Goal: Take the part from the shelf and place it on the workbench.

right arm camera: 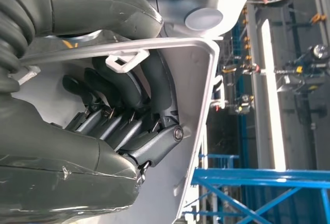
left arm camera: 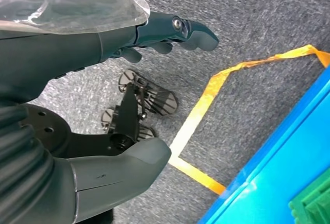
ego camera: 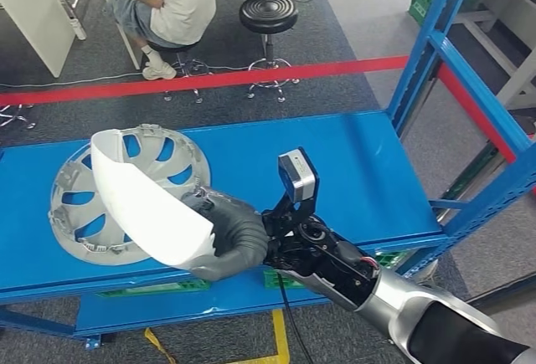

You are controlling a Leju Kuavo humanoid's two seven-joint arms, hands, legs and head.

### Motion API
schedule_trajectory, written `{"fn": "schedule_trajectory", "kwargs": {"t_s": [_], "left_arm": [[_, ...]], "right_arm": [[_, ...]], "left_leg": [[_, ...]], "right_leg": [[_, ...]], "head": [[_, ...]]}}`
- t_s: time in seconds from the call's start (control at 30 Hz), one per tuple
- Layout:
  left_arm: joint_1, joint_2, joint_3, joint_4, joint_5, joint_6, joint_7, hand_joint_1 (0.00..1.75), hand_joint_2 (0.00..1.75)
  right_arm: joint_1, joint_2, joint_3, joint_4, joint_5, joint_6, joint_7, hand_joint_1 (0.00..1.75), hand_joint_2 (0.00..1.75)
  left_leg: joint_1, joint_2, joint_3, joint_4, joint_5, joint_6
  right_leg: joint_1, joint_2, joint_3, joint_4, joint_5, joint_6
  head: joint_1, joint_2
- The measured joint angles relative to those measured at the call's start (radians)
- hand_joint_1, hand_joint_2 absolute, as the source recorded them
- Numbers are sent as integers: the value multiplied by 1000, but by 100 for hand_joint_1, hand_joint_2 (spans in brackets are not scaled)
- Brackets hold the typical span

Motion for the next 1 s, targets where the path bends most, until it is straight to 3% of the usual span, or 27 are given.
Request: {"fn": "schedule_trajectory", "kwargs": {"t_s": [0.07, 0.13, 0.2, 0.3, 0.33, 0.37, 0.4, 0.47, 0.53, 0.63, 0.7, 0.73, 0.8, 0.83, 0.87, 0.9, 0.93, 1.0], "left_arm": [[-1, 0, 0, 0, 1, 0, 0, 0, 175], [1, 0, 0, 0, 3, 0, 0, 0, 175], [2, 0, 0, 0, 3, 0, 0, 0, 175], [-1, 0, 0, 0, 3, 0, -1, 0, 175], [0, -1, 0, 0, 3, 0, -1, 0, 175], [2, -1, 0, 0, 3, 0, -1, 0, 175], [4, -1, 0, 0, 3, 0, -1, 0, 175], [4, 0, 0, 0, 3, 0, -1, 0, 175], [2, 1, 0, 0, 3, 0, -1, 0, 175], [0, 1, 0, 0, 3, 0, -2, 0, 175], [1, 0, 0, 0, 3, 0, -1, 0, 175], [1, 0, 0, 0, 3, 0, -1, 0, 175], [0, 0, 0, 0, 3, 0, -1, 0, 175], [0, 0, 0, 0, 3, 0, -1, 0, 175], [1, 0, 0, 0, 3, -1, -1, 0, 175], [1, 0, 0, 0, 3, -1, -1, 0, 175], [1, 0, 0, 0, 3, -1, -1, 0, 175], [1, -1, 0, 0, 3, -2, -2, 0, 175]], "right_arm": [[0, 0, 0, 1, 0, 2, 0, 166, 175], [0, 1, 0, 2, 0, 3, 0, 166, 175], [-1, 2, 0, 2, 0, 3, 0, 166, 175], [-1, 2, 0, 3, 0, 4, 0, 166, 175], [0, 2, 0, 4, 0, 4, 0, 166, 175], [0, 2, 1, 5, 0, 4, 0, 166, 175], [0, 2, 1, 6, 0, 4, 0, 166, 175], [-1, 2, 1, 7, 0, 4, 0, 166, 175], [-1, 3, 1, 7, 0, 4, 0, 166, 175], [-2, 3, 1, 7, 0, 6, 0, 166, 175], [-3, 3, 1, 7, -1, 8, 0, 166, 175], [-3, 4, 1, 7, -1, 9, -1, 166, 175], [-2, 3, 1, 8, -1, 11, -1, 166, 175], [0, 3, 1, 9, -1, 12, -1, 166, 175], [1, 3, 1, 11, -1, 12, -1, 166, 175], [2, 3, 1, 12, -1, 12, -1, 166, 175], [2, 3, 1, 12, -1, 12, -1, 166, 175], [1, 3, 1, 13, -1, 12, -1, 166, 175]], "left_leg": [[-1, -8, -6, 4, 1, -10], [0, -12, -11, 4, 4, -21], [2, -5, -26, 36, -19, -32], [4, 10, -119, 226, -110, -45], [5, 11, -151, 286, -129, -48], [5, 12, -167, 314, -130, -49], [5, 13, -161, 299, -111, -48], [4, 25, -93, 161, -38, -42], [-2, 43, -28, 32, 5, -32], [-7, 40, -14, -3, 8, -17], [-2, 31, -10, -8, 10, -6], [1, 27, -7, -10, 11, -1], [1, 17, -6, -10, 10, 6], [1, 11, -6, -10, 10, 7], [1, 4, -6, -9, 9, 7], [0, -4, -5, -8, 8, 7], [0, -14, -3, -6, 7, 7], [0, -31, -2, -2, 4, 2]], "right_leg": [[1, 11, 30, -59, 10, -8], [2, 7, 33, -64, 14, -18], [-1, -3, 36, -73, 20, -31], [-2, -21, 34, -78, 23, -41], [-2, -26, 33, -78, 23, -41], [-1, -32, 33, -78, 23, -41], [-1, -36, 34, -78, 22, -41], [-1, -45, 38, -78, 20, -39], [4, -52, 40, -77, 16, -32], [8, -62, 44, -79, 11, -18], [6, -56, 35, -54, -11, -8], [5, -47, 17, -11, -37, -3], [3, -29, -49, 133, -107, 3], [3, -26, -81, 201, -131, 4], [3, -25, -101, 238, -136, 5], [3, -24, -101, 232, -120, 4], [3, -22, -80, 182, -85, 2], [1, 5, -14, 31, -9, -6]], "head": [[-1, 0], [-4, 0], [-10, 0], [-25, 0], [-27, 0], [-28, 0], [-29, 0], [-31, 0], [-31, 0], [-26, 0], [-25, 0], [-21, 0], [-13, 0], [-10, 0], [-8, 0], [-6, 0], [-3, 0], [1, 0]]}}
